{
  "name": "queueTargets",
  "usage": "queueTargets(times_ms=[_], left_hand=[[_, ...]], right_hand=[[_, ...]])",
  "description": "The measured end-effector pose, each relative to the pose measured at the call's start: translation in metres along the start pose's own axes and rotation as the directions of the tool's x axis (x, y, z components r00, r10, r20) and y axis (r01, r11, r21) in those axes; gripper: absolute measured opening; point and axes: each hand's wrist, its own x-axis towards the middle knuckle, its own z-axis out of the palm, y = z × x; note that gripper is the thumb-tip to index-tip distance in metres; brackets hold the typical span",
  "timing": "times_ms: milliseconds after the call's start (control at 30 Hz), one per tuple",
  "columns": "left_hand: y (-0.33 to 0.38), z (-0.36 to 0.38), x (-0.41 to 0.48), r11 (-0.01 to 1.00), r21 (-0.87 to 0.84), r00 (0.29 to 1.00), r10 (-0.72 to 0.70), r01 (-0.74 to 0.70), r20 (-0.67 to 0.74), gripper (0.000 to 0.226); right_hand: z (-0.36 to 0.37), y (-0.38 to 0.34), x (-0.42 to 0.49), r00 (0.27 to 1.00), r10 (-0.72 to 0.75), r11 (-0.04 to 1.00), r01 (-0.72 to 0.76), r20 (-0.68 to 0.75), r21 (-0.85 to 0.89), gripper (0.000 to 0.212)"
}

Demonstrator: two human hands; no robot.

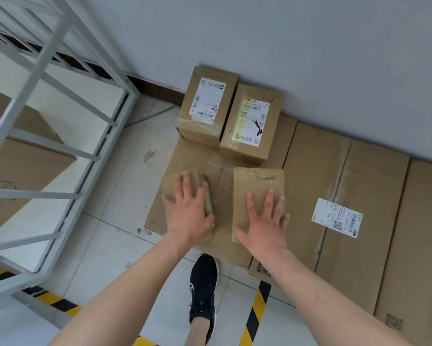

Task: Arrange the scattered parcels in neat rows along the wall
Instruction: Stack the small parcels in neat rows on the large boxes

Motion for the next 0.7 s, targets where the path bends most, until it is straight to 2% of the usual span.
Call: queueTargets(times_ms=[67,167,267,367,467,567,700], left_hand=[[0.002,0.004,-0.003,0.987,0.034,0.987,0.158,-0.158,-0.006,0.061],[-0.014,0.003,-0.005,0.961,-0.125,0.968,0.236,-0.246,-0.090,0.049],[-0.047,-0.002,-0.001,0.950,-0.252,0.978,0.147,-0.182,-0.150,0.042],[-0.079,0.000,0.006,0.969,-0.225,0.991,0.074,-0.098,-0.112,0.040],[-0.087,0.011,0.010,0.980,-0.199,0.999,-0.001,-0.010,-0.054,0.055],[-0.073,0.025,0.009,0.984,-0.175,1.000,-0.027,0.029,0.017,0.088],[-0.066,0.034,0.018,0.980,-0.195,0.998,-0.044,0.035,-0.040,0.089]], right_hand=[[0.001,0.000,0.001,1.000,0.004,1.000,-0.004,-0.009,-0.003,0.091],[0.002,0.000,0.001,1.000,0.006,1.000,-0.006,-0.015,-0.008,0.090],[0.002,-0.002,0.002,1.000,0.014,1.000,-0.014,-0.017,-0.020,0.093],[0.002,-0.005,0.001,1.000,0.023,1.000,-0.023,-0.010,-0.018,0.096],[0.002,-0.004,-0.001,0.999,0.018,0.999,-0.019,-0.040,-0.029,0.093],[0.005,-0.008,-0.003,0.997,-0.015,1.000,0.014,-0.076,-0.016,0.088],[0.010,-0.036,-0.003,0.988,-0.100,0.995,0.098,-0.115,-0.018,0.084]])
